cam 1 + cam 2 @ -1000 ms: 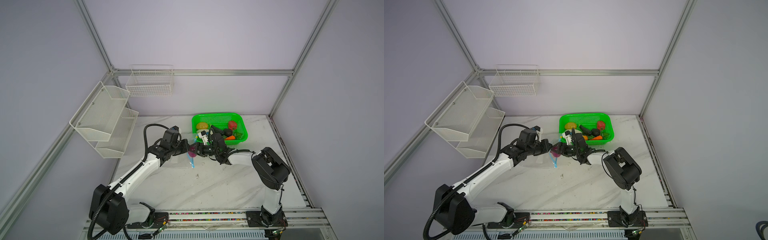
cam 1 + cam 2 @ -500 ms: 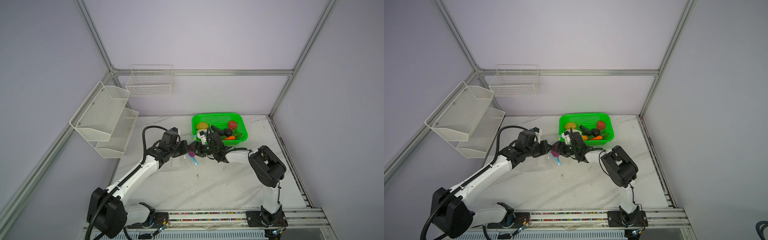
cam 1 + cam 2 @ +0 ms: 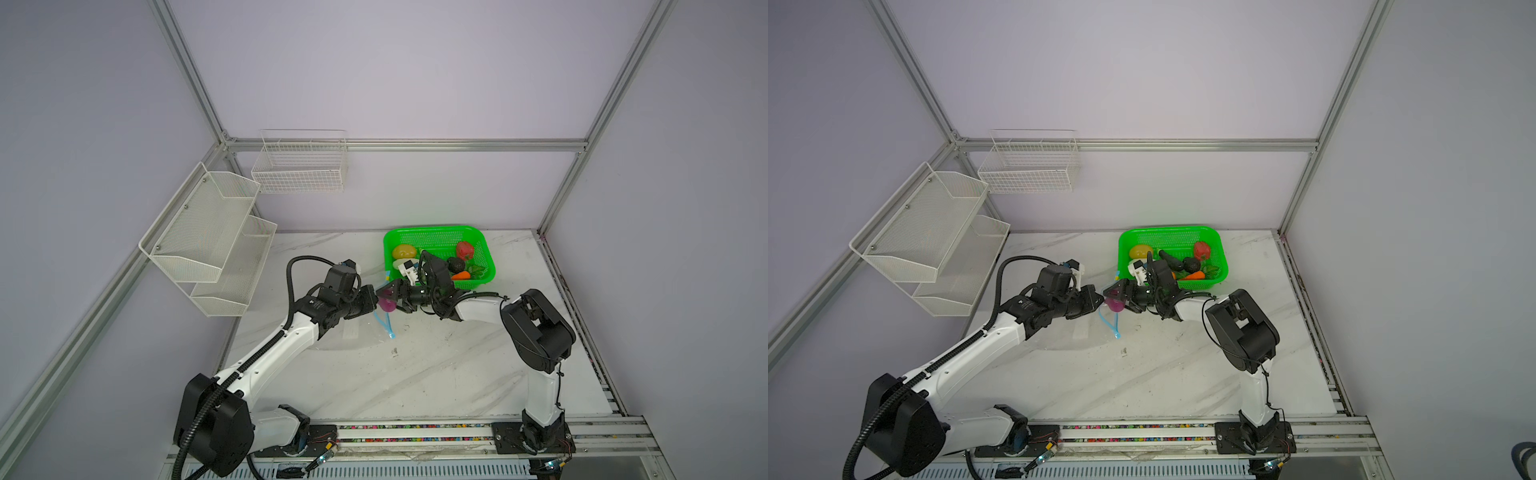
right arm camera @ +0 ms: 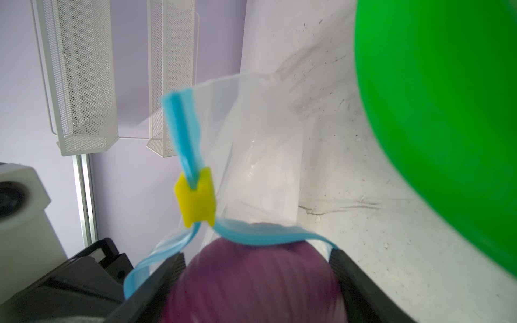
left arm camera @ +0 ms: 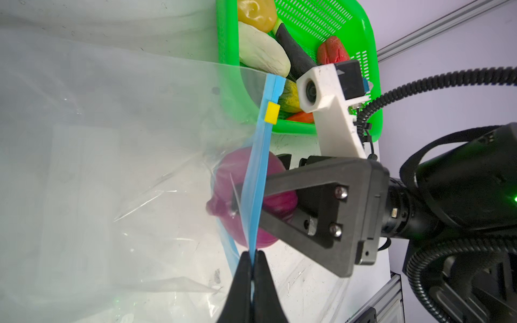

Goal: Place the food in the zip-top bag and seal the zipper
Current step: 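Push the purple onion into the open bag with the right gripper, then push the purple onion deeper into the bag with the right gripper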

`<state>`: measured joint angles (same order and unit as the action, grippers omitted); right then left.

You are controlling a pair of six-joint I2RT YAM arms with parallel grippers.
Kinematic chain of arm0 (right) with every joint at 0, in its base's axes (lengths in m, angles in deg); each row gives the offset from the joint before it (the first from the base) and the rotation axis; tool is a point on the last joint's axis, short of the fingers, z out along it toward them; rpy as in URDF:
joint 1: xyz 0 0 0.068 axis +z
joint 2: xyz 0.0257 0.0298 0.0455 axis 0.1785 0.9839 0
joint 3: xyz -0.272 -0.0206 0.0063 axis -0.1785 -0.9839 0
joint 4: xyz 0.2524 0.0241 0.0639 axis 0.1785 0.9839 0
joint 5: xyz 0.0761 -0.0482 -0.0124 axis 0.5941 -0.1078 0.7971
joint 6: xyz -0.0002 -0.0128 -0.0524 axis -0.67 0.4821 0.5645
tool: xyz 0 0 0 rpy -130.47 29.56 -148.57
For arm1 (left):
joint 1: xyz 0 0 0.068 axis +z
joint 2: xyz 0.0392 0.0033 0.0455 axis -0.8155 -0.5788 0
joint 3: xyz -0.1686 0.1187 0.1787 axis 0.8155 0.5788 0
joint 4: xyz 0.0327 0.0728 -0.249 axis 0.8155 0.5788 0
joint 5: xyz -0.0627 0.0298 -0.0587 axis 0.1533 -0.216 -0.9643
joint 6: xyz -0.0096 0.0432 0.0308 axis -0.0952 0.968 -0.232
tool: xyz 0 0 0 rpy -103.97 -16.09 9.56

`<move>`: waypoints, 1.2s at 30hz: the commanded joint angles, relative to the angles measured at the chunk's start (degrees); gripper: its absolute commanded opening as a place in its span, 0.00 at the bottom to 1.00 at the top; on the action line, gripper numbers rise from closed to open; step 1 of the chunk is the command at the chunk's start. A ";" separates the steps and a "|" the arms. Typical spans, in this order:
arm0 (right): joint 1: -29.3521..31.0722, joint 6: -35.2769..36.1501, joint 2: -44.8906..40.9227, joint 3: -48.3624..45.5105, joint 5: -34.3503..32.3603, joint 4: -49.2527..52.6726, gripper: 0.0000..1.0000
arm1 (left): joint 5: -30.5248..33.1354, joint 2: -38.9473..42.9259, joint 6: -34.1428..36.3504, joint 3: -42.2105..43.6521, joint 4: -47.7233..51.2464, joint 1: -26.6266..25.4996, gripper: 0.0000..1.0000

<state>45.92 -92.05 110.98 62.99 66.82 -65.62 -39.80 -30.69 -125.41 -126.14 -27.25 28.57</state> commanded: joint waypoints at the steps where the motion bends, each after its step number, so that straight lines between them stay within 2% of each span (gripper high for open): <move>1: -0.19 -1.57 -2.73 -0.34 1.13 -1.14 0.10 | -0.19 0.37 0.02 1.46 -2.58 -0.22 0.00; 10: -3.03 0.14 -10.03 -5.83 -0.14 -4.18 0.07 | -0.48 -1.59 -0.03 -0.28 -2.80 0.05 0.00; 14: -3.03 -5.12 -11.98 -10.96 0.11 -18.03 0.05 | -1.11 -2.42 -0.72 -1.02 -3.05 0.09 0.00; 18: -2.24 -13.05 -12.24 -17.02 -3.06 -37.06 0.00 | -1.78 -2.70 -1.97 -1.34 -4.05 0.14 0.00; 20: -1.23 -14.71 -12.05 -18.37 -5.16 -42.14 0.00 | -2.29 -2.66 -2.72 -1.53 -4.51 0.14 0.00; 24: 0.60 -16.58 -11.47 -19.99 -8.05 -46.77 0.00 | -2.94 -2.75 -4.22 -1.48 -5.77 0.38 0.00; 29: 1.51 -20.80 -8.44 -22.25 -8.25 -55.17 0.00 | -6.01 -2.92 -8.21 0.16 -10.18 1.52 0.00; 36: 2.81 -23.29 -4.43 -23.04 -8.24 -58.91 0.00 | -7.50 -2.03 -11.42 0.76 -12.77 1.89 0.00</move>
<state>48.08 -112.03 105.80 40.31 59.09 -117.44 -45.46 -33.49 -134.32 -126.14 -36.30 30.14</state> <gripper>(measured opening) 0.794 0.047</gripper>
